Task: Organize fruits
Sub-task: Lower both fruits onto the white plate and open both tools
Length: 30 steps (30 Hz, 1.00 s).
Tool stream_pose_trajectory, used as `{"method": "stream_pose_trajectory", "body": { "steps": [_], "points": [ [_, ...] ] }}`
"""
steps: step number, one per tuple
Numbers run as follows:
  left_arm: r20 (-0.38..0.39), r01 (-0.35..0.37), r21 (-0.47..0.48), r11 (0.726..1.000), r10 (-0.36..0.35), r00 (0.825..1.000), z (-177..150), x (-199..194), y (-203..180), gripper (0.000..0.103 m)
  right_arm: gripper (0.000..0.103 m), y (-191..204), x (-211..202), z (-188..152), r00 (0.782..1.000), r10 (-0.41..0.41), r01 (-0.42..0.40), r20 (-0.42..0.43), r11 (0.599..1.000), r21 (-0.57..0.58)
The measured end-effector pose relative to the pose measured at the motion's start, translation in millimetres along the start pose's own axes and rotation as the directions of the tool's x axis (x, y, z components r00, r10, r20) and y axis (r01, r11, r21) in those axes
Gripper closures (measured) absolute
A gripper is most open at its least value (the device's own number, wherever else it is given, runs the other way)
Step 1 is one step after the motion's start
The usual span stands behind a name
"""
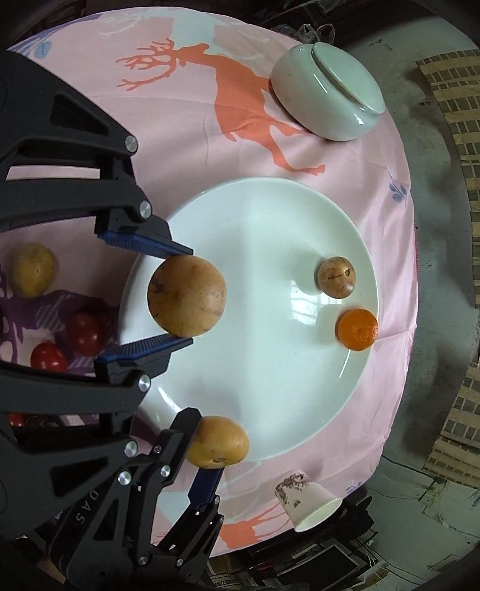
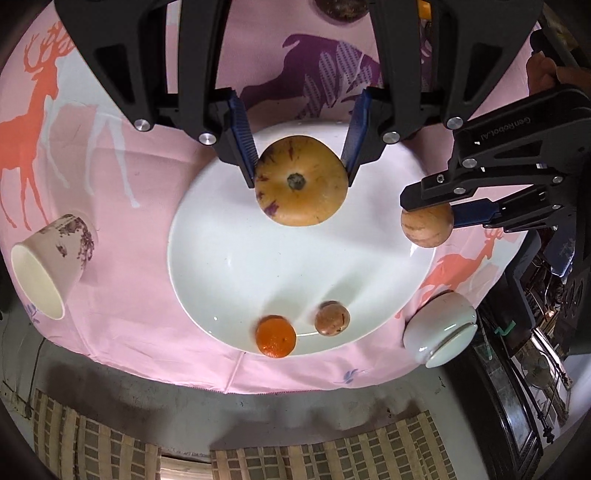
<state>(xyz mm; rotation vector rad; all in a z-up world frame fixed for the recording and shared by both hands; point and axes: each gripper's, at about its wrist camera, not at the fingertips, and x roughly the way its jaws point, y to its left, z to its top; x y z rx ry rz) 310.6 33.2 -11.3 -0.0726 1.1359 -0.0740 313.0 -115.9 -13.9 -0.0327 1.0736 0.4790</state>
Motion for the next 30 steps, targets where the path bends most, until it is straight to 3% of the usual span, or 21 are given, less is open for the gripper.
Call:
{"method": "stream_pose_trajectory", "body": {
  "steps": [5, 7, 8, 14, 16, 23, 30],
  "points": [
    [-0.019, -0.017, -0.002, 1.000, 0.017, 1.000, -1, 10, 2, 0.060, 0.051, -4, 18, 1, 0.998, -0.044, 0.045, -0.033, 0.998, 0.036],
    [0.014, -0.031, -0.019, 0.999, 0.031, 0.999, -2, 2, 3, 0.043, 0.042, -5, 14, 1, 0.999, -0.043, 0.044, -0.015, 0.998, 0.048],
    [0.032, -0.047, -0.028, 0.999, 0.048, 0.998, -2, -3, 4, 0.040, 0.039, -5, 10, 1, 0.999, -0.051, 0.051, -0.003, 0.997, 0.051],
    [0.066, -0.046, -0.038, 0.998, 0.048, 0.997, -19, -37, 8, 0.033, 0.037, -2, -19, -11, 0.998, -0.052, 0.051, 0.020, 0.998, 0.028],
    [0.061, -0.052, -0.046, 0.998, 0.055, 0.997, -33, -46, 11, 0.028, 0.037, -2, -32, -23, 0.998, -0.061, 0.060, 0.027, 0.998, 0.016],
    [-0.006, -0.045, -0.080, 0.996, 0.045, 0.999, -100, -65, 15, 0.028, 0.037, -16, -73, -78, 0.998, -0.054, 0.053, 0.018, 0.995, 0.082],
    [-0.062, -0.070, -0.051, 0.996, 0.067, 0.996, -162, -83, 7, 0.023, 0.037, -24, -104, -141, 0.999, -0.046, 0.048, -0.014, 0.985, 0.165]
  ]
}}
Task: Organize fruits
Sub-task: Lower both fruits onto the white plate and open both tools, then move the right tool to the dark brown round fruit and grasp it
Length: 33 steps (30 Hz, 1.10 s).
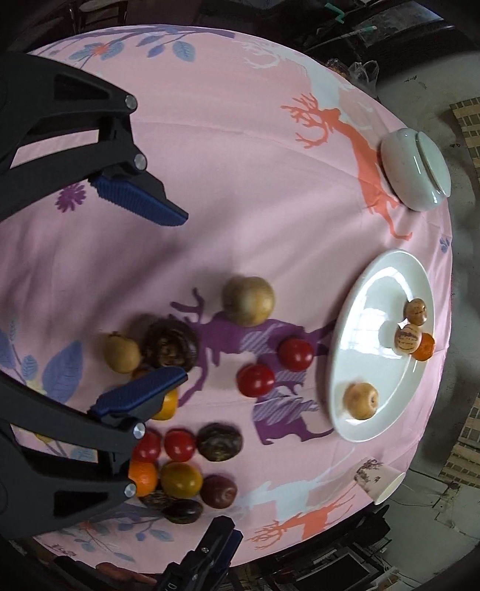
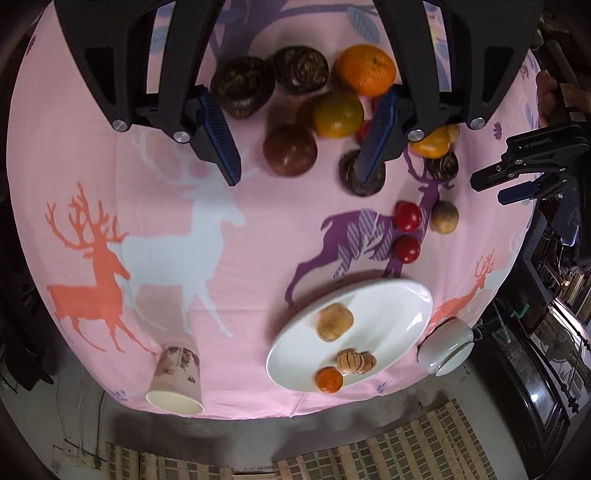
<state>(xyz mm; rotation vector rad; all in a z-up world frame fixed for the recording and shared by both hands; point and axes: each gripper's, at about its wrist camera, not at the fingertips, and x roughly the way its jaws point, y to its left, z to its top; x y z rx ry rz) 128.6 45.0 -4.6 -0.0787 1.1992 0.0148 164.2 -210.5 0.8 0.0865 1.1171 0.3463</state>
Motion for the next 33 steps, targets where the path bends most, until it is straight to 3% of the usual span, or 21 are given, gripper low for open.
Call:
{"method": "stream_pose_trajectory", "body": {
  "steps": [16, 22, 26, 33],
  "points": [
    [-0.098, 0.013, 0.043, 0.999, -0.009, 0.995, -59, -3, -19, 0.022, 0.037, 7, -14, -95, 0.994, -0.032, 0.026, -0.102, 0.998, -0.062],
    [-0.112, 0.030, 0.096, 0.995, -0.019, 0.994, -66, -4, -31, 0.021, 0.037, -9, -15, -96, 0.994, -0.058, 0.058, -0.097, 0.998, -0.007],
    [-0.109, 0.034, 0.098, 0.995, -0.023, 0.994, -67, -5, -31, 0.020, 0.037, -20, -13, -89, 0.989, -0.125, 0.127, -0.078, 0.992, 0.014],
    [-0.123, 0.032, 0.087, 0.996, -0.021, 0.992, -67, -1, -27, 0.020, 0.037, -31, 5, -79, 0.969, -0.227, 0.219, -0.095, 0.972, -0.084]
  ]
}}
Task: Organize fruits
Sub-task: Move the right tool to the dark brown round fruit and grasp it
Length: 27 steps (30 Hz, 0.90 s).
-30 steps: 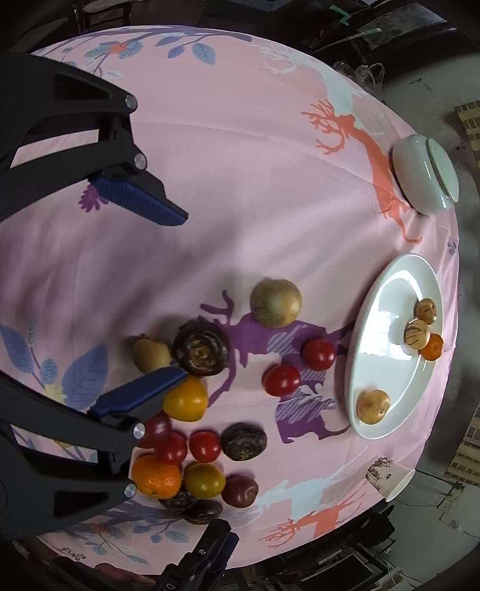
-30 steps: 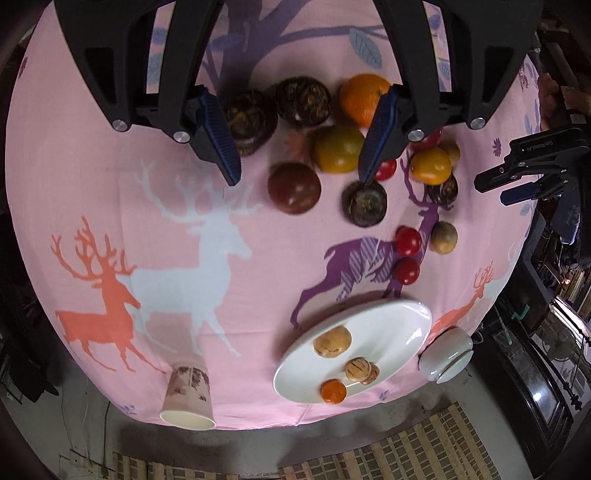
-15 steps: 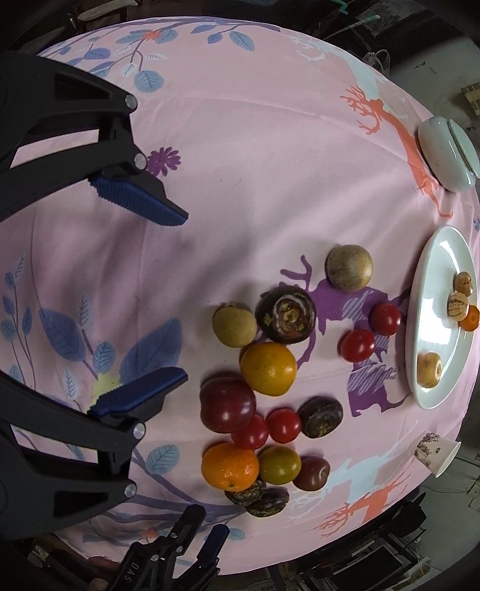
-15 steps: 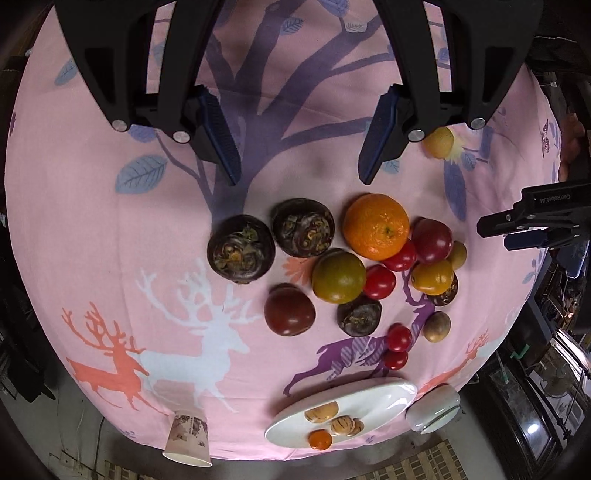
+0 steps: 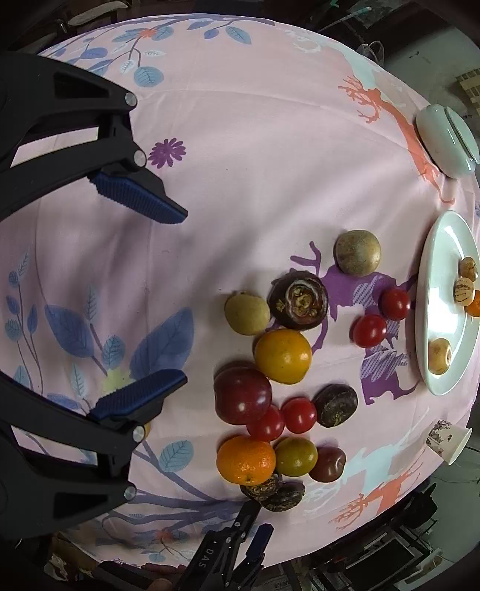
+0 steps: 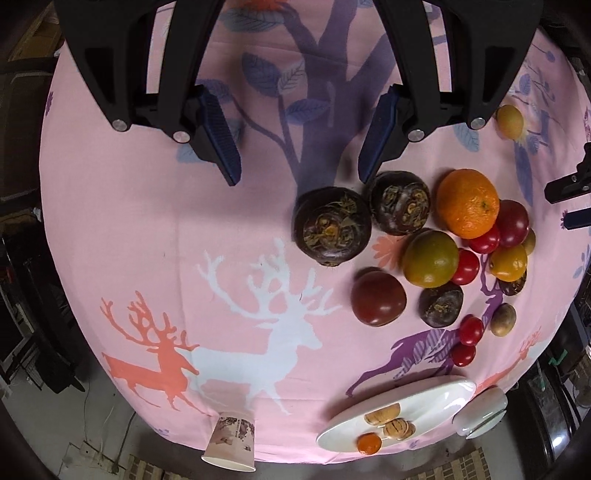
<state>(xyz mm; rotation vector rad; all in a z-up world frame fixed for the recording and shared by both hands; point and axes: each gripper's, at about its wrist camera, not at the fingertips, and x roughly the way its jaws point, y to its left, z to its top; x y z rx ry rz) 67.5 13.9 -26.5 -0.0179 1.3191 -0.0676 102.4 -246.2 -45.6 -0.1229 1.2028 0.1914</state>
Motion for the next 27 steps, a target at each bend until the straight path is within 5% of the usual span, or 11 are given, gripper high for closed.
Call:
{"method": "stream_pose_trajectory", "body": {
  "steps": [5, 8, 18, 27],
  "points": [
    [-0.014, -0.003, -0.008, 1.000, 0.003, 1.000, 0, 5, 2, 0.020, 0.039, 3, 11, 14, 1.000, 0.025, -0.024, 0.011, 0.999, -0.028],
    [-0.012, 0.000, -0.008, 1.000, 0.000, 1.000, 2, 4, 1, 0.020, 0.061, 9, 17, 21, 0.997, 0.074, -0.074, 0.008, 0.996, -0.056],
    [0.010, 0.071, 0.091, 0.993, -0.073, 0.997, 6, -6, -31, 0.020, 0.062, -3, 3, 13, 0.989, 0.147, -0.148, 0.023, 0.989, 0.030],
    [0.003, 0.087, 0.014, 0.996, -0.087, 0.996, 11, 3, -18, 0.023, 0.068, -1, -15, -7, 0.980, 0.199, -0.199, 0.013, 0.980, 0.026]
  ]
}}
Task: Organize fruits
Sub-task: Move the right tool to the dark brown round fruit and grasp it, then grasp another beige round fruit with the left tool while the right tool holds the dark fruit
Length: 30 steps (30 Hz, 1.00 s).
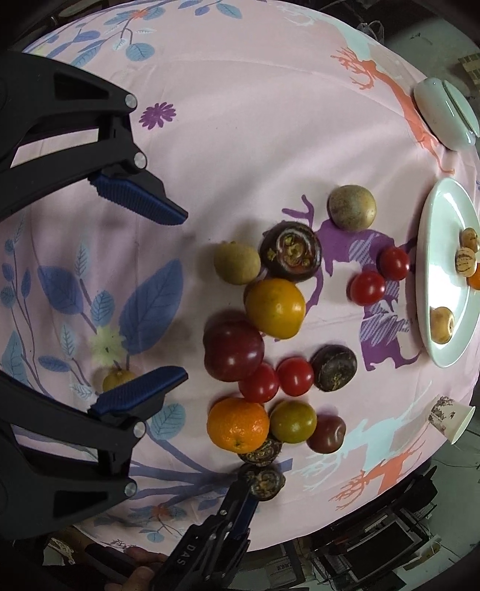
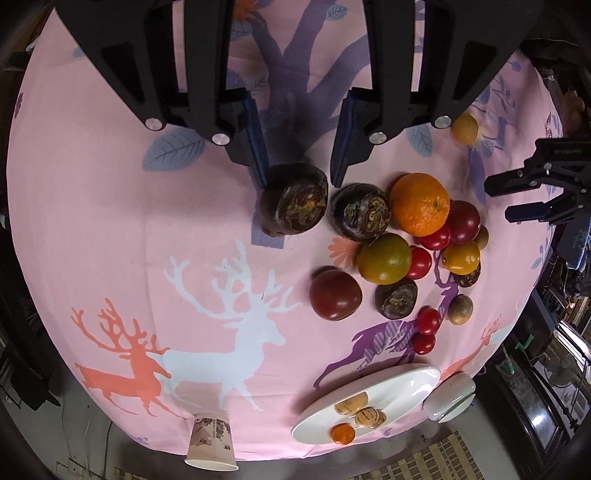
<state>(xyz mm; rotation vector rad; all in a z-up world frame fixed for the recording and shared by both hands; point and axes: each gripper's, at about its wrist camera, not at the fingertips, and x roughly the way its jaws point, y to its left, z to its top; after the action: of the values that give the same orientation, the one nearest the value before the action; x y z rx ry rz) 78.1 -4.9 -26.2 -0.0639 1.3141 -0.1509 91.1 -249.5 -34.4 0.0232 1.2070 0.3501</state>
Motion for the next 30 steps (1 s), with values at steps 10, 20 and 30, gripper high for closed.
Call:
{"method": "stream_pose_trajectory", "body": {
  "steps": [10, 20, 30],
  "points": [
    [0.083, -0.052, -0.133, 0.990, 0.064, 0.995, 41, -12, 57, 0.023, 0.052, -1, 9, 2, 1.000, -0.029, 0.029, -0.005, 0.999, 0.012],
    [0.069, -0.066, -0.233, 0.970, 0.084, 0.994, 94, 24, 81, 0.029, 0.044, -8, 16, 8, 0.999, -0.037, 0.038, -0.027, 0.999, 0.038],
    [0.085, -0.074, -0.177, 0.982, 0.090, 0.992, 116, 47, 71, 0.057, 0.038, -14, 18, 11, 0.999, -0.026, 0.028, -0.032, 0.997, 0.079]
  ]
}}
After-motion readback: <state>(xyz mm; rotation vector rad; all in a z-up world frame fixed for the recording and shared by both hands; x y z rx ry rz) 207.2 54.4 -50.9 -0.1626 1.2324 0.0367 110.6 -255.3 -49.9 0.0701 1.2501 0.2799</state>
